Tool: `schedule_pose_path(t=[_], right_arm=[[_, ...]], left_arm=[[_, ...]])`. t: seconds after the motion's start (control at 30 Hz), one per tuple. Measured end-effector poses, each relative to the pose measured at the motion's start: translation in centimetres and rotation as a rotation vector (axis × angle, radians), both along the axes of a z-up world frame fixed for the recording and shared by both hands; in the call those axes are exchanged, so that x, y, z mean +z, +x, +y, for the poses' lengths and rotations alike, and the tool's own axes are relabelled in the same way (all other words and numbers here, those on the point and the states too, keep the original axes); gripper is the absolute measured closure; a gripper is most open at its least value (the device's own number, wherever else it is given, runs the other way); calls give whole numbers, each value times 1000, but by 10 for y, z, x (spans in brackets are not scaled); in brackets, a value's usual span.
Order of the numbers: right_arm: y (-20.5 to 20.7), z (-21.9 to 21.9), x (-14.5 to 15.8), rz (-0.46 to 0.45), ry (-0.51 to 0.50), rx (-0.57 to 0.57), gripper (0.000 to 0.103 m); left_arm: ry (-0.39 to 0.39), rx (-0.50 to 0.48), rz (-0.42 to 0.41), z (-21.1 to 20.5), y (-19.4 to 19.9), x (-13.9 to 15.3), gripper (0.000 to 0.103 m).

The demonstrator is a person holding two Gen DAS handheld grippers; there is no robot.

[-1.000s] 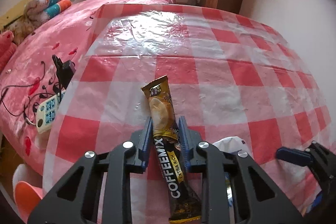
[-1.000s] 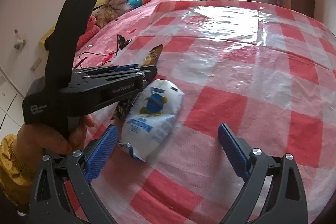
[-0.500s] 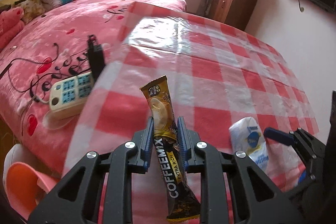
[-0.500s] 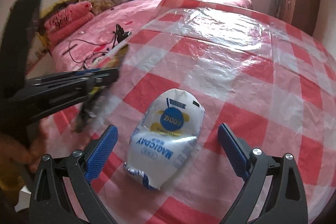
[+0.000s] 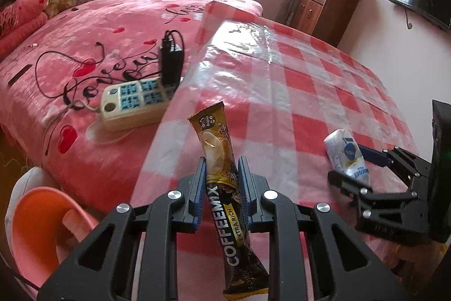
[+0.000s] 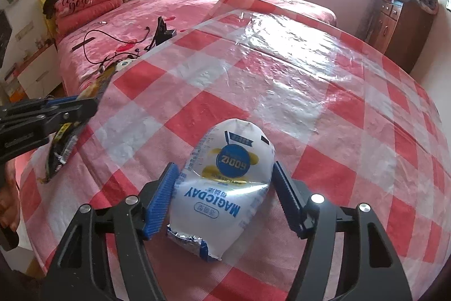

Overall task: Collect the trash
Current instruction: 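Carry the coffee stick and white wrapper toward the orange bucket with both tools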

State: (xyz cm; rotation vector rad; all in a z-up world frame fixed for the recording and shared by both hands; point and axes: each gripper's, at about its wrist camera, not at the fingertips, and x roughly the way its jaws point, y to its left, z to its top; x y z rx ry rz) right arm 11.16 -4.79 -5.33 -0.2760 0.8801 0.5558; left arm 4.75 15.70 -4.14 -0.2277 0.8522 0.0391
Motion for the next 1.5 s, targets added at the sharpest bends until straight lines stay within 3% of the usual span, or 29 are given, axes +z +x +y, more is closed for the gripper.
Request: schedule_pose_path(t=[0.33,0.57,0.97,1.5], right_arm=[[-19,-1,9,-10,6,0,35],[-33,19,27,-37,17,56,35],[-70,98,59,-57,50,273,35],[-127,201,49,-46,11,545,35]], left_arm=[[-25,19,-20,20,-23,2,79],[8,71,-33,41,-41,8,79],[66,228,-30,97,-86,8,79],[103,402,43,160,-136,-23,79]])
